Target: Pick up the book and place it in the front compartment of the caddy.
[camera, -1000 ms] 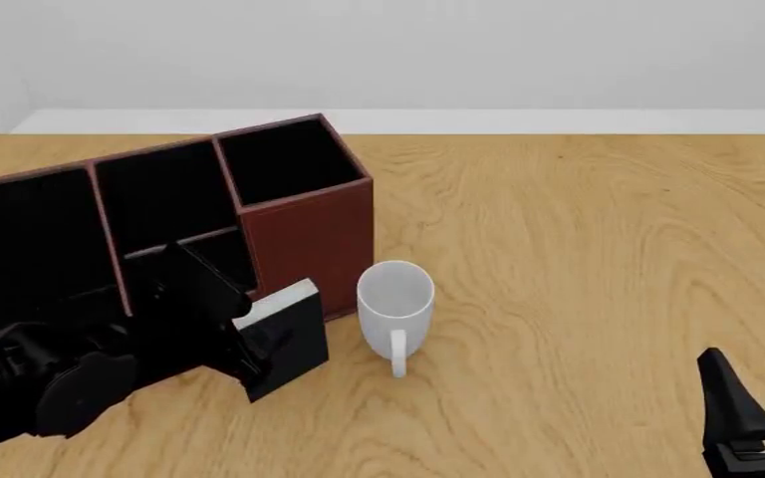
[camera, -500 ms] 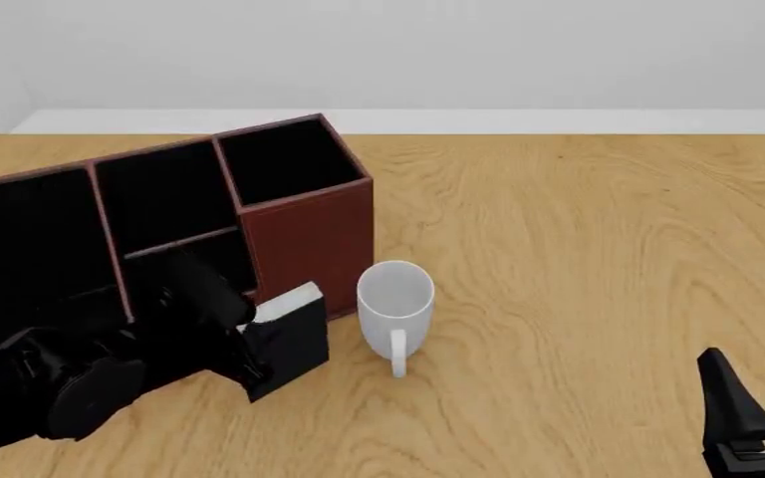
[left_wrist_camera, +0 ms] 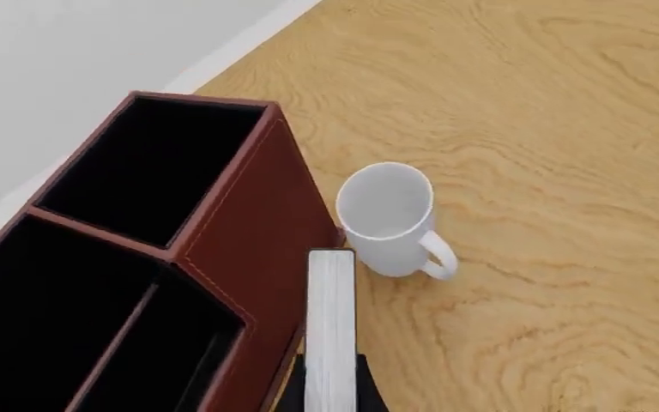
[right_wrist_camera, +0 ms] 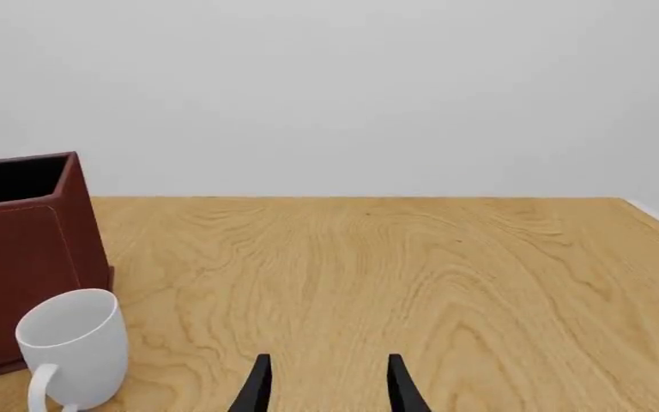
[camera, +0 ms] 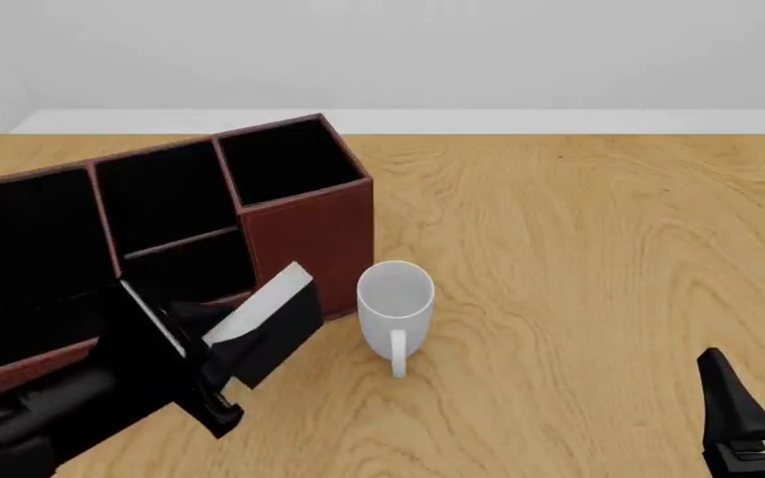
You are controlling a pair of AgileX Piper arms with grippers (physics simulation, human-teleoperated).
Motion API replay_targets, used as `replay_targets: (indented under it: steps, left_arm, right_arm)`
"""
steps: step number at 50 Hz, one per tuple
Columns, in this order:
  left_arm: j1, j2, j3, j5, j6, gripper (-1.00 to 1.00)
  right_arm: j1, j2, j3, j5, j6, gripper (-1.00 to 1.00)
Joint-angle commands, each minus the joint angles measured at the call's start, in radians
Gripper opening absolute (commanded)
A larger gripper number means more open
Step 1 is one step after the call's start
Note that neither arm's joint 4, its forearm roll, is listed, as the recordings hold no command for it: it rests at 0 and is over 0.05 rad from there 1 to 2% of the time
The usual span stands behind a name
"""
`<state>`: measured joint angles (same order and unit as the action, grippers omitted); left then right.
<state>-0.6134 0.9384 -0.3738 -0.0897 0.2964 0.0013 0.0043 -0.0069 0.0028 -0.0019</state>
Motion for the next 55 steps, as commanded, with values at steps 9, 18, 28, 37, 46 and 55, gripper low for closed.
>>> replay_targets:
  steps: [9, 18, 28, 37, 46, 55]
  left_arm:
    - [-0.020, -0.309, -0.008, 0.124, 0.094, -1.00]
    - [-0.060, -0.462, -0.069, 0.292, 0.114, -1.00]
    - [-0.097, -0.570, -0.135, 0.421, 0.136, -1.00]
    - [-0.123, -0.649, -0.156, 0.488, 0.136, -1.00]
    - [-0.116, -0.710, -0.177, 0.537, 0.144, -1.00]
    - [-0.114, -0.750, -0.206, 0.590, 0.127, -1.00]
  right_arm:
    - [0.000, 0.000, 0.000, 0.000, 0.000, 1.00]
    - [0.000, 0.000, 0.000, 0.000, 0.000, 1.00]
    - [0.000, 0.000, 0.000, 0.000, 0.000, 1.00]
    - [0.000, 0.000, 0.000, 0.000, 0.000, 1.00]
    - [0.000, 0.000, 0.000, 0.000, 0.000, 1.00]
    - [0.000, 0.000, 0.000, 0.000, 0.000, 1.00]
